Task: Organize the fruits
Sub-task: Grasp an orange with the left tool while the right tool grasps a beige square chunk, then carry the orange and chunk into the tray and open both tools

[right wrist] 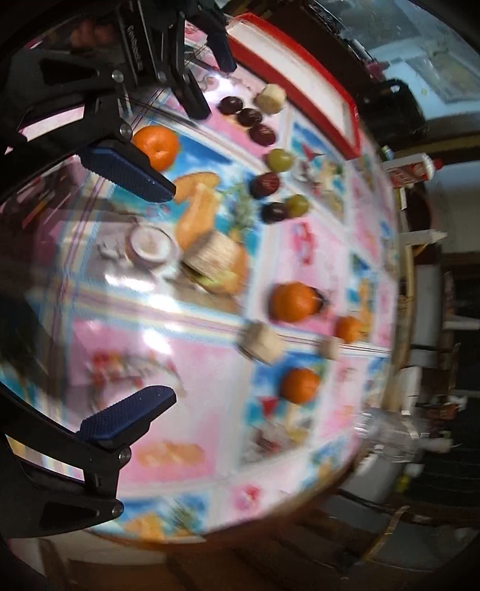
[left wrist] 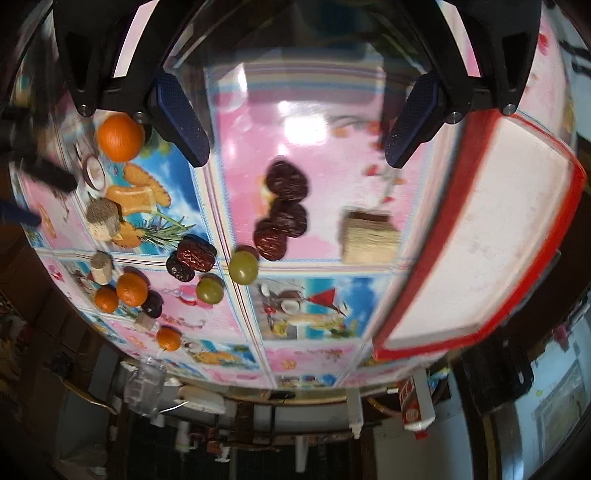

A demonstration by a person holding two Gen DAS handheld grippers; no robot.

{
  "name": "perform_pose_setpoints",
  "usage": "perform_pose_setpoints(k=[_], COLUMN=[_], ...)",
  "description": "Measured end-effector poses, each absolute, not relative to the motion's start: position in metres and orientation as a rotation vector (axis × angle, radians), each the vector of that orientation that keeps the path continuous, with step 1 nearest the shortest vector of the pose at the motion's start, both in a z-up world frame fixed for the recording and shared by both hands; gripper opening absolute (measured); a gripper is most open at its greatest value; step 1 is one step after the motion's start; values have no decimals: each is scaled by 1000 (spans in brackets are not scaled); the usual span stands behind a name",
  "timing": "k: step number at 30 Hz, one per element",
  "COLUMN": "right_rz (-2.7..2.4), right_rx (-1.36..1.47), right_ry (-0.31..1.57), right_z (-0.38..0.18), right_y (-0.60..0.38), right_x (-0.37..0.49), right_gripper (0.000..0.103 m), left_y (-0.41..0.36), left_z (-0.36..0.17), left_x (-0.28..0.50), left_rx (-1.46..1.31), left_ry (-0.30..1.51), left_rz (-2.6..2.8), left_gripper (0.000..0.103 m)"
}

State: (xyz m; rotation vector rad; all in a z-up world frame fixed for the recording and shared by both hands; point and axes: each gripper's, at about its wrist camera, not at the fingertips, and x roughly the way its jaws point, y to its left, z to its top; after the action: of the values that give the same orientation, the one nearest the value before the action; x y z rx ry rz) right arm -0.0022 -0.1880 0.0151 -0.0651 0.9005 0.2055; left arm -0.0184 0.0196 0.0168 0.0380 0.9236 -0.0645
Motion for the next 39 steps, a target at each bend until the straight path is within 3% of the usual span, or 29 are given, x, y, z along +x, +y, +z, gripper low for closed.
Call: perform_pose_setpoints(k=[5, 7, 9, 11, 13, 14, 15, 16, 18, 23, 29, 30, 31, 32, 39], right_rz=[290, 327, 350, 358, 406, 411, 418, 434, 441, 434, 421, 420, 416, 413, 414], right_rx=[-56, -62, -94, -90, -59, -66, -84, -101, -119, -131, -115, -108, -93, -85, -41], right_ry=[918, 929, 942, 973, 1017, 1019, 1005, 1003, 999, 987, 993, 994, 995, 996, 983], right_z=[18, 15, 10, 2, -5, -6, -4, -4, -4, -2, -1, -1, -2, -2, 2], right_y=[-195, -187, -176, -170, -166, -165, -162, -159, -157, -166, -188, -190, -194, -196, -203], right_x=[10, 17, 27, 35, 43, 44, 43, 43, 44, 38, 28, 27, 27, 26, 21], right_gripper=[98, 84, 81, 72, 54, 54, 47, 34, 34, 34, 34, 35, 35, 35, 35], left_y=[31, 27, 20, 18, 20, 20, 19, 16, 3, -43, -67, -70, -72, -73, -63], left_z=[28, 29, 31, 33, 33, 32, 32, 31, 31, 25, 12, 12, 12, 12, 12], left_x=[-26, -29, -31, -32, -31, -31, -30, -30, -32, -38, -25, -24, -22, -20, -21], left_rx=[94, 101, 99, 102, 88, 73, 34, 9, 6, 152, 129, 128, 133, 144, 101], left_ry=[935, 951, 945, 926, 929, 937, 956, 970, 980, 963, 1019, 1012, 1004, 1003, 1031], left_rz=[-184, -227, -263, -266, -284, -295, -314, -333, -374, -433, -484, -478, -474, -471, -480], left_gripper=[97, 97, 97, 97, 97, 97, 96, 95, 94, 63, 60, 53, 37, 33, 32])
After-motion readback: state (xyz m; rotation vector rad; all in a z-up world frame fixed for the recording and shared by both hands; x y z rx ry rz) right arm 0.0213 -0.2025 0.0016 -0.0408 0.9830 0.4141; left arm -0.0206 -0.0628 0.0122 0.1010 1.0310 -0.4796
